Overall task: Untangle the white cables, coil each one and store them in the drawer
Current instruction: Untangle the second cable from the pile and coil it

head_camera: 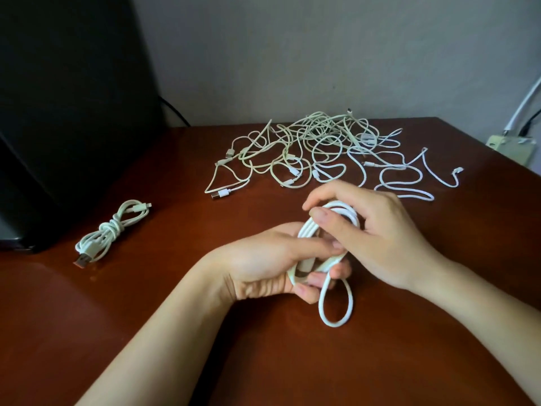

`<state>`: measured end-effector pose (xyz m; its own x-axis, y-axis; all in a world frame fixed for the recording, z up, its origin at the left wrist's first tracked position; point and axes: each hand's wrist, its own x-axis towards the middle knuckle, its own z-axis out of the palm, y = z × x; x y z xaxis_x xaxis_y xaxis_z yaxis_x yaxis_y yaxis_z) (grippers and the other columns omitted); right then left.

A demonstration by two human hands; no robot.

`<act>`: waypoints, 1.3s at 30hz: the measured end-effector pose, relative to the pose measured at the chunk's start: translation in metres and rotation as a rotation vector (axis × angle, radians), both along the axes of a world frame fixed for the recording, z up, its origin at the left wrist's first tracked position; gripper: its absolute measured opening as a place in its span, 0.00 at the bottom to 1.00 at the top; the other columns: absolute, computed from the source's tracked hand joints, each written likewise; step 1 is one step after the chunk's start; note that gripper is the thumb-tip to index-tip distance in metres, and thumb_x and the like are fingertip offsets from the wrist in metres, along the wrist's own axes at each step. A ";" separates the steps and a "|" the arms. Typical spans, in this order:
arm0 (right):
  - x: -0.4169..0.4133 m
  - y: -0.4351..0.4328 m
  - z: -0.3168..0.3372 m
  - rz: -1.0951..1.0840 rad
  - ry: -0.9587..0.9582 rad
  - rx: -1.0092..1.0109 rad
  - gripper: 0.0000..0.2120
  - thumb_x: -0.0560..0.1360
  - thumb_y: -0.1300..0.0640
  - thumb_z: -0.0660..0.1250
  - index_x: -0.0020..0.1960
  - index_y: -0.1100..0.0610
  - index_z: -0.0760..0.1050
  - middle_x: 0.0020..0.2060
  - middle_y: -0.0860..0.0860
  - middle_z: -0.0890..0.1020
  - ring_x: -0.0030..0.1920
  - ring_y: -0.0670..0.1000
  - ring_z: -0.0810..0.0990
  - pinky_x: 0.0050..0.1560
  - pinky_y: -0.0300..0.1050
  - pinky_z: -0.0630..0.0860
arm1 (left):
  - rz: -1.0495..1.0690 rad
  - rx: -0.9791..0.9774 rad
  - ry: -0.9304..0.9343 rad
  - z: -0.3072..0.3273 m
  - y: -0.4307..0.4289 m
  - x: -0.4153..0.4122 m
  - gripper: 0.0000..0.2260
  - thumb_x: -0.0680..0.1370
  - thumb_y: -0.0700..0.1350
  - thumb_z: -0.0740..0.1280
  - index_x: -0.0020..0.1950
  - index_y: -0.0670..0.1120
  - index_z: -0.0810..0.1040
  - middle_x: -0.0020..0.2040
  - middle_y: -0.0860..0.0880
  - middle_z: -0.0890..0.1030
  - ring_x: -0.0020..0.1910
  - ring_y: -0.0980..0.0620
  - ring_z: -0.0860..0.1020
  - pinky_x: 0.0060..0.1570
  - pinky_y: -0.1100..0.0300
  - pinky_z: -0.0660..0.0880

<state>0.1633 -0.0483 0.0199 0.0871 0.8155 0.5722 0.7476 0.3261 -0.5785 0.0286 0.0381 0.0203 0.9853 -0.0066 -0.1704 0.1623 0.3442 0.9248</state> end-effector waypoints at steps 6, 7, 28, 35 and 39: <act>0.001 -0.002 0.003 -0.012 -0.032 0.101 0.11 0.76 0.49 0.63 0.41 0.53 0.79 0.31 0.44 0.78 0.33 0.41 0.75 0.37 0.29 0.67 | -0.014 0.106 -0.037 0.003 0.000 -0.003 0.05 0.75 0.34 0.62 0.47 0.42 0.74 0.35 0.47 0.76 0.31 0.58 0.67 0.26 0.70 0.63; 0.001 -0.002 0.004 -0.017 -0.031 0.116 0.09 0.76 0.50 0.63 0.41 0.52 0.78 0.30 0.42 0.77 0.33 0.40 0.75 0.37 0.28 0.67 | 0.005 0.144 -0.048 0.003 -0.001 -0.002 0.05 0.75 0.34 0.63 0.46 0.43 0.76 0.36 0.46 0.77 0.31 0.58 0.68 0.27 0.69 0.63; 0.007 -0.002 0.005 -0.132 -0.127 0.057 0.14 0.74 0.43 0.62 0.38 0.52 0.75 0.24 0.42 0.72 0.27 0.41 0.72 0.31 0.28 0.65 | 0.259 0.488 -0.131 0.009 -0.015 0.004 0.08 0.76 0.30 0.64 0.39 0.40 0.74 0.29 0.49 0.77 0.26 0.63 0.74 0.30 0.76 0.67; 0.008 -0.003 0.009 -0.122 -0.004 0.193 0.09 0.75 0.52 0.66 0.41 0.55 0.79 0.26 0.48 0.76 0.29 0.45 0.72 0.33 0.27 0.65 | 0.269 0.284 -0.130 0.003 -0.004 0.001 0.16 0.71 0.35 0.70 0.57 0.44 0.75 0.41 0.44 0.80 0.31 0.51 0.78 0.35 0.62 0.77; 0.013 -0.003 0.014 -0.188 0.093 0.295 0.05 0.76 0.53 0.67 0.41 0.50 0.76 0.26 0.48 0.75 0.29 0.44 0.73 0.33 0.29 0.65 | 0.320 0.249 -0.077 0.002 0.001 0.000 0.18 0.70 0.38 0.70 0.59 0.41 0.73 0.40 0.45 0.82 0.27 0.53 0.76 0.31 0.64 0.75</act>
<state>0.1764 -0.0514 0.0343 0.2827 0.5811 0.7631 0.7588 0.3512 -0.5485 0.0283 0.0387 0.0223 0.9408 0.3346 -0.0539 0.0106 0.1299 0.9915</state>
